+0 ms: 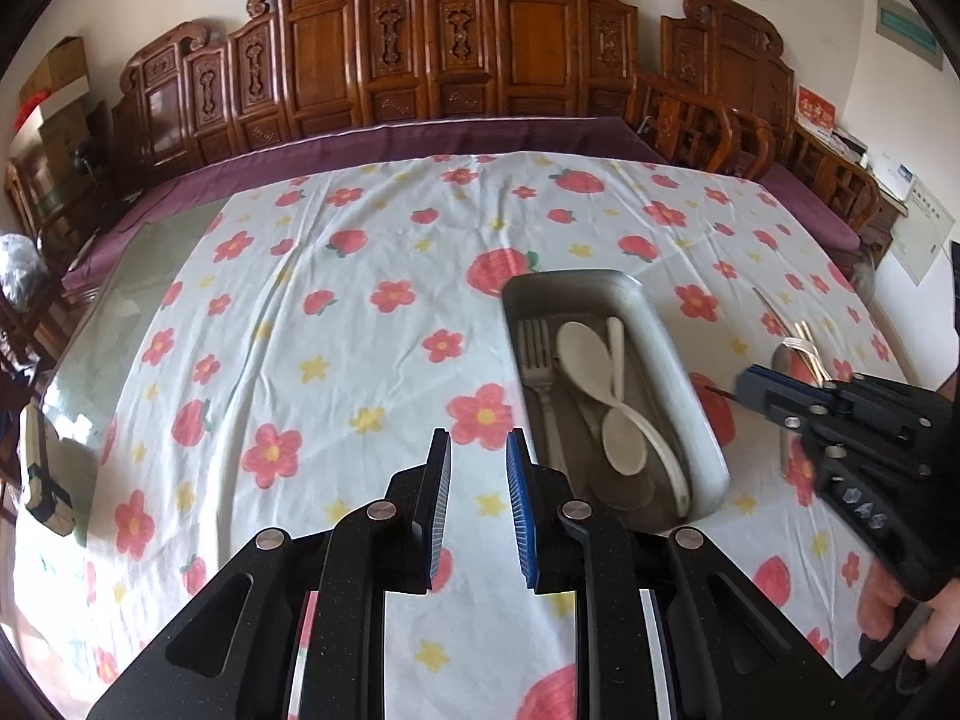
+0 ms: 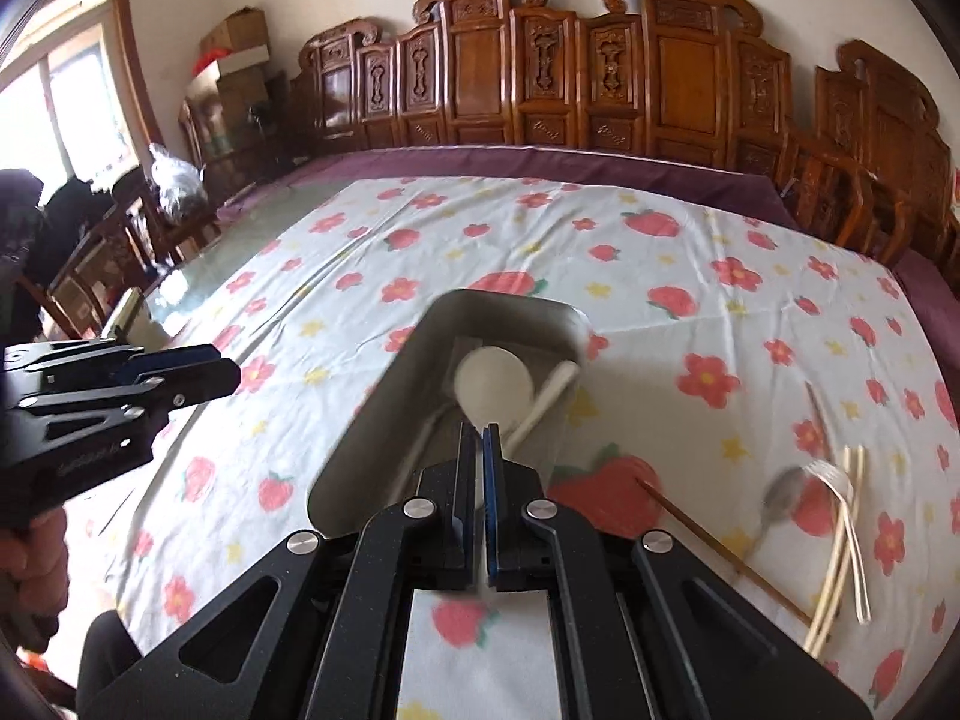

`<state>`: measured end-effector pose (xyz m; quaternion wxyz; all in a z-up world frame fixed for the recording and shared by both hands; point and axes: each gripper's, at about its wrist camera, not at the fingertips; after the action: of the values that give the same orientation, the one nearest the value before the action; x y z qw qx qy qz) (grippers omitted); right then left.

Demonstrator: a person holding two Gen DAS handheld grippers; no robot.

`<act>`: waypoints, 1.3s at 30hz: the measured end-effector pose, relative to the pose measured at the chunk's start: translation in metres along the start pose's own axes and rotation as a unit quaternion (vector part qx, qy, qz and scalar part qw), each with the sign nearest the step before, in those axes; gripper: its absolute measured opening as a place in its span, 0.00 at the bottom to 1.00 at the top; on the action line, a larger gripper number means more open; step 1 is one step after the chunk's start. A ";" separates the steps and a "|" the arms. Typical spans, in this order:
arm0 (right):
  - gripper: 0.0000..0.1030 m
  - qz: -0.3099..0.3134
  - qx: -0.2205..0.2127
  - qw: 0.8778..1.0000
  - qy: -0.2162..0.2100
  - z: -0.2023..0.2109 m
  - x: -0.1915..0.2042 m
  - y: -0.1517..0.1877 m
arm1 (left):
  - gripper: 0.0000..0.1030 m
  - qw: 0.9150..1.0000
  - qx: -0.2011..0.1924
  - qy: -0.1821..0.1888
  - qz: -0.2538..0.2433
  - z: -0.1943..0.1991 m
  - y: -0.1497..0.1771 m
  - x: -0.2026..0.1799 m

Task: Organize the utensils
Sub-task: 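Lower the white spoon into the metal tray and open the right gripper, then move the right gripper back to the pile toward a white plastic fork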

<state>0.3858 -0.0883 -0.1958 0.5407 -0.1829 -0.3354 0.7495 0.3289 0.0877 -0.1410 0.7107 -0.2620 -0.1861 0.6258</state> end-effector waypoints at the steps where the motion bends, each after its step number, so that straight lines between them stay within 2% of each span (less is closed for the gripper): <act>1: 0.04 -0.004 -0.003 1.000 0.001 0.008 -0.009 0.006 | 0.19 1.000 -0.001 0.004 -0.002 0.000 0.001 -0.005; 6: 0.04 -0.009 -0.009 0.999 0.032 0.037 -0.061 0.037 | 0.24 1.000 -0.005 0.025 -0.018 0.002 0.005 -0.037; 9: 0.04 -0.018 -0.005 0.998 0.066 0.048 -0.102 0.055 | 0.31 0.999 -0.007 0.038 -0.027 0.000 0.006 -0.058; 16: 0.22 -0.030 0.014 0.993 0.115 0.052 -0.182 0.080 | 0.33 0.997 -0.002 0.067 -0.047 -0.009 0.016 -0.104; 19: 0.27 -0.036 0.031 0.992 0.114 0.041 -0.207 0.085 | 0.35 0.995 0.005 0.081 -0.050 -0.015 0.022 -0.123; 22: 0.30 -0.037 0.053 0.992 0.112 0.025 -0.221 0.090 | 0.40 0.994 0.016 0.091 -0.056 -0.023 0.028 -0.140; 27: 0.30 -0.029 0.078 0.990 0.113 -0.002 -0.233 0.096 | 0.41 0.992 0.031 0.098 -0.068 -0.031 0.034 -0.163; 31: 0.30 -0.027 0.080 0.989 0.123 -0.012 -0.239 0.097 | 0.41 0.991 0.040 0.095 -0.080 -0.036 0.037 -0.177; 35: 0.30 -0.029 0.092 0.989 0.114 -0.022 -0.244 0.099 | 0.42 0.991 0.047 0.092 -0.085 -0.042 0.039 -0.186; 39: 0.30 -0.025 0.085 0.990 0.112 -0.024 -0.244 0.101 | 0.42 0.991 0.055 0.086 -0.089 -0.049 0.040 -0.193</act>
<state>0.4169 -0.3282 -0.3046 0.6068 -0.2103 -0.2120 0.7366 0.2976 -0.1068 -0.1916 0.7901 -0.2577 -0.1126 0.5447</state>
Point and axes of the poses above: each gripper's, at about its wrist camera, not at the fingertips, and z roughly against the way its jaws point, x to its left, y to its underside, and after that the axes turned 5 degrees about y, right-handed
